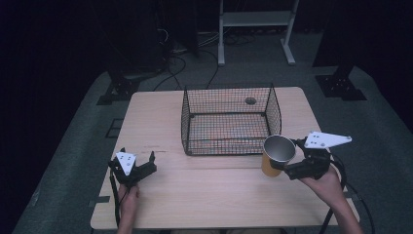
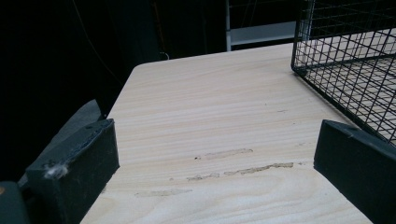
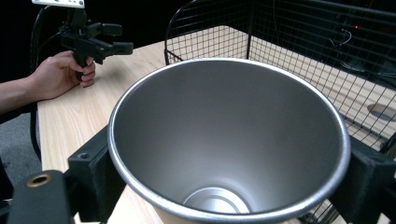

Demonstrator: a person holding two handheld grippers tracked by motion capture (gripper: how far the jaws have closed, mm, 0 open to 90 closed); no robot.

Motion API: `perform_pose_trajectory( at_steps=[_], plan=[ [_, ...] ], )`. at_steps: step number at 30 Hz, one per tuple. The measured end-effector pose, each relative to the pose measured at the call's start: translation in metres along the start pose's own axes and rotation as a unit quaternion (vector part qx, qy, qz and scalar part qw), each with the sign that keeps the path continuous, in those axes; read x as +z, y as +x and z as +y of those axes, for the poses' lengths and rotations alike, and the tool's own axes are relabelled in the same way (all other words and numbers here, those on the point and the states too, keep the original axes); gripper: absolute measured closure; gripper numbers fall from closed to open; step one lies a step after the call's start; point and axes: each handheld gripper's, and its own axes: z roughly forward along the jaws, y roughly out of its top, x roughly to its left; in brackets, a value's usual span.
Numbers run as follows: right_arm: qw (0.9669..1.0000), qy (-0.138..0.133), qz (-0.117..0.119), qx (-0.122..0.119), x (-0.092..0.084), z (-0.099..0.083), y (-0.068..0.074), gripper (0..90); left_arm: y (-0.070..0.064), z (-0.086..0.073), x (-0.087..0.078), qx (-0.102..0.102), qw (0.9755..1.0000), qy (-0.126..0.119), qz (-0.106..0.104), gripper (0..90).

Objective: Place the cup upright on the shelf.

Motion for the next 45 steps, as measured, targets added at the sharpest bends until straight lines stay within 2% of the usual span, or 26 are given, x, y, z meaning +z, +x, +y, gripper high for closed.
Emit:
perform_pose_trajectory(
  at_steps=[18, 27, 37, 45],
  plan=[
    [0.9997, -0.006, 0.015, -0.019, 0.010, 0.054, -0.007, 12.0, -0.001, 0.000, 0.000, 0.004, 1.0000, -0.001, -0.002, 0.0],
    [0.9994, 0.005, 0.027, -0.021, 0.027, 0.070, -0.014, 12.0, -0.001, 0.000, 0.000, 0.004, 1.0000, -0.001, -0.002, 0.0],
    [0.9993, 0.004, 0.029, -0.025, 0.035, 0.088, -0.019, 12.0, -0.002, 0.000, 0.000, 0.007, 1.0000, -0.001, -0.003, 0.0],
    [0.9993, 0.002, 0.027, -0.025, 0.044, 0.101, -0.030, 11.9, -0.002, 0.000, 0.000, 0.011, 0.9999, -0.001, -0.003, 0.0]
  ],
)
